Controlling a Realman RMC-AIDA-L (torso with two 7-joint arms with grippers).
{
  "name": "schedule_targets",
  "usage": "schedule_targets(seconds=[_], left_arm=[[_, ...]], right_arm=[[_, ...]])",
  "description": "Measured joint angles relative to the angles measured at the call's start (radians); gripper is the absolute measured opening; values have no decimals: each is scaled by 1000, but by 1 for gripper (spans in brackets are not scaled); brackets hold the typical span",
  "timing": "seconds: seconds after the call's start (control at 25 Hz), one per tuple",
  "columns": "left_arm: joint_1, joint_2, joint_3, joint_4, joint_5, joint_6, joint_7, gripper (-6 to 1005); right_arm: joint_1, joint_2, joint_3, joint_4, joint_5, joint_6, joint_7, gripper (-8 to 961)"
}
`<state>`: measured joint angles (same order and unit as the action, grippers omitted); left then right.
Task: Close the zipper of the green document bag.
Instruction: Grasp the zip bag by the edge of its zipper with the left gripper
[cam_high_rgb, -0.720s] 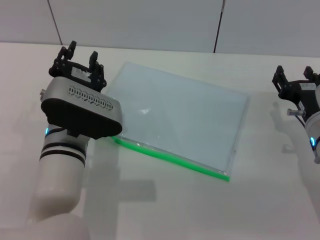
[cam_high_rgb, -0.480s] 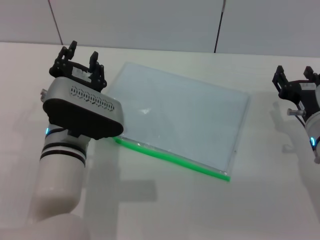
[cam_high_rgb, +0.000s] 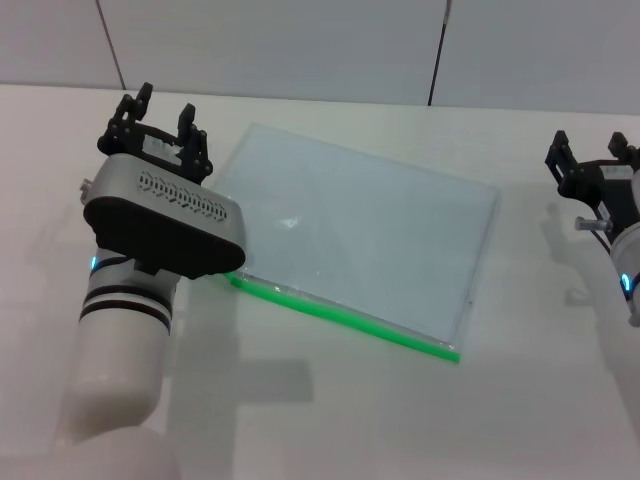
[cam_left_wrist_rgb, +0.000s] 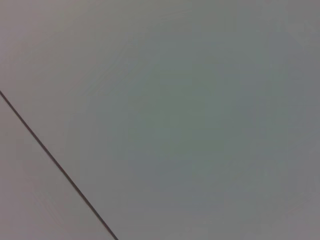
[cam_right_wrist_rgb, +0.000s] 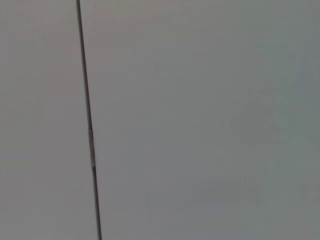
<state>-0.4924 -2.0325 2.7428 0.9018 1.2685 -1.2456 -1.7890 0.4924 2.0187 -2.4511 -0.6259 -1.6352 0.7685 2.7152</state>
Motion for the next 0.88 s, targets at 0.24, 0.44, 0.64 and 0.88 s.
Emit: schedule_targets(seconds=[0.24,0.44,0.64,0.88], left_arm=[[9,-2,0,1,-57,-1,144,469],[17,-4,10,4,-172,-66,393,469],[11,-3,22,5,-189,-100,513,469],[5,-3,26,5,-217,-24,620,470]], right_arm=[[0,0,0,0,0,0,0,714],[-5,-1,8,0,0,0,0,714],[-3,-1,13,11,0,-11,0,714],[2,-1,14,12,0,-16,0,713]])
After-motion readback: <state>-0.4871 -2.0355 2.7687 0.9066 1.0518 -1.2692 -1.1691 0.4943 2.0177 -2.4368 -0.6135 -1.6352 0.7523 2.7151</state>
